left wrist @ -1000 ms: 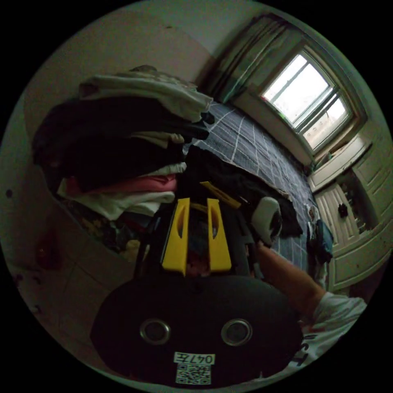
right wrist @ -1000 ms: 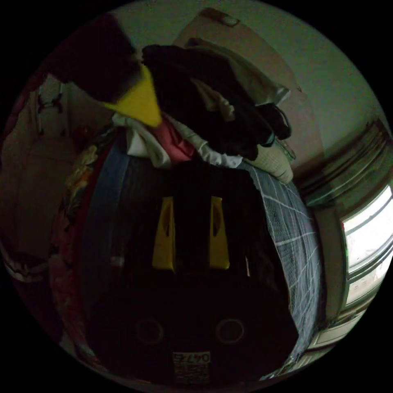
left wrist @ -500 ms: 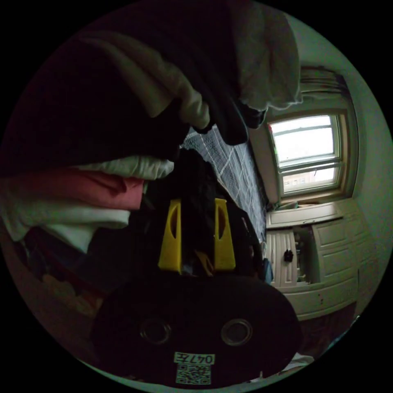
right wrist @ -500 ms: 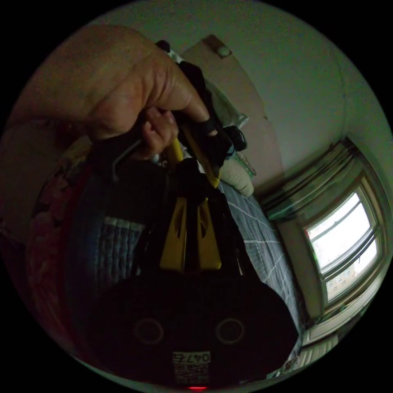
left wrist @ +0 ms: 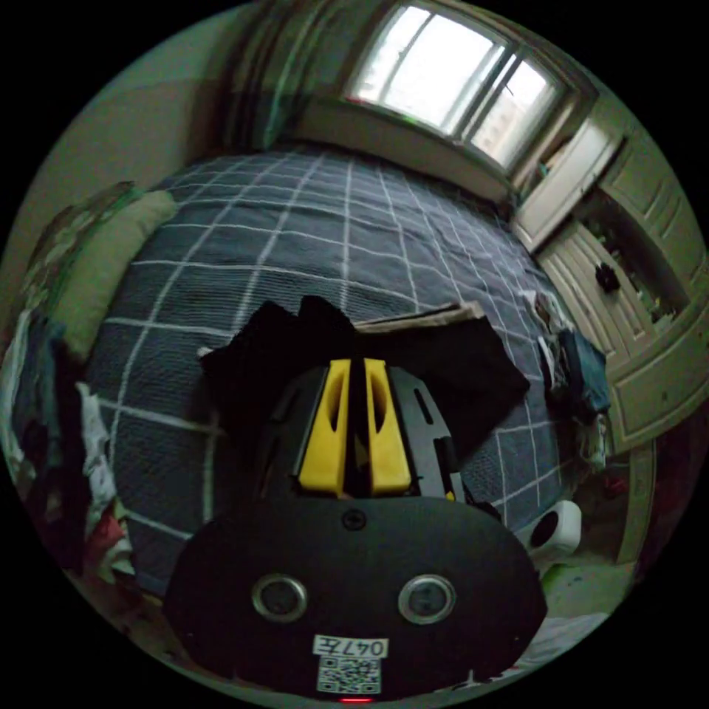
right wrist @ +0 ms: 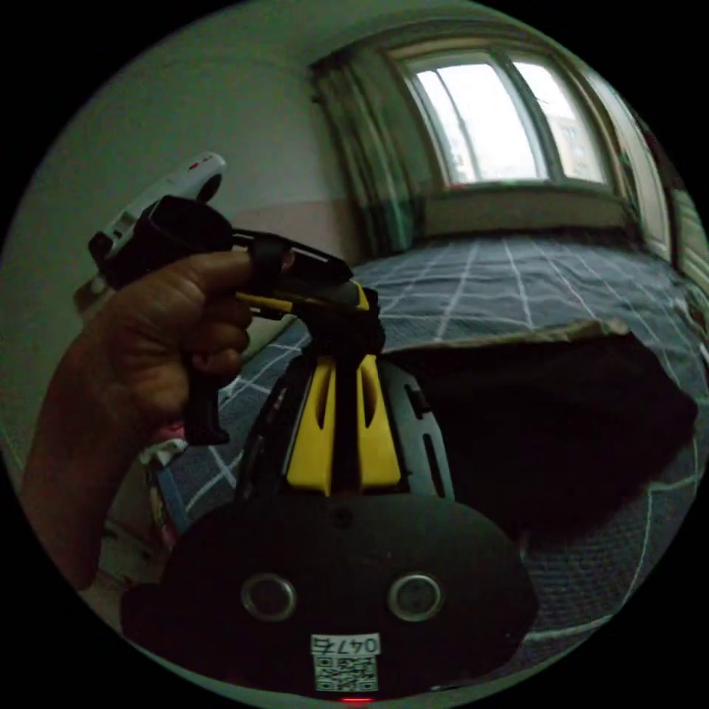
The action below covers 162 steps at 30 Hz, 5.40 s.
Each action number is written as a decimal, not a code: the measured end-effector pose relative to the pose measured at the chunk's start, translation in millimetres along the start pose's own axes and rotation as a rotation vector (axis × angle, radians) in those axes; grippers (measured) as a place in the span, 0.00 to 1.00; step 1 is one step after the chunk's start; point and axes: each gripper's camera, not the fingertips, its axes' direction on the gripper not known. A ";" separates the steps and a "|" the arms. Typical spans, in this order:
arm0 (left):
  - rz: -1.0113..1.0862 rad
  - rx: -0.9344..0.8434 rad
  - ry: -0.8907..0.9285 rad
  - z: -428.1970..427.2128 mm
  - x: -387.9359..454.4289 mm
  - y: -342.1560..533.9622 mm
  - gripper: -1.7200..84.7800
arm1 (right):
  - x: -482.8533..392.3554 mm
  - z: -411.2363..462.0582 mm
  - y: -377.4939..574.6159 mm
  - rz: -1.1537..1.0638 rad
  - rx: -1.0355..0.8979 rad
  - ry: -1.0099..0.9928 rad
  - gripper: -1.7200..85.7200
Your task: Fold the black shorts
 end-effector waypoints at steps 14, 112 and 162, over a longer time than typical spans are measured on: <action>0.132 0.025 0.071 121.6 153.8 -95.4 0.12 | 250.6 -33.5 70.1 0.474 -0.097 -0.250 0.09; 0.350 -0.173 0.170 310.3 142.1 -399.7 0.10 | -10.5 10.1 -45.0 -0.749 -0.201 0.263 0.04; 0.424 -0.207 -0.087 164.7 68.5 -270.0 0.12 | -103.0 103.5 -69.2 -0.854 -0.348 -0.168 0.02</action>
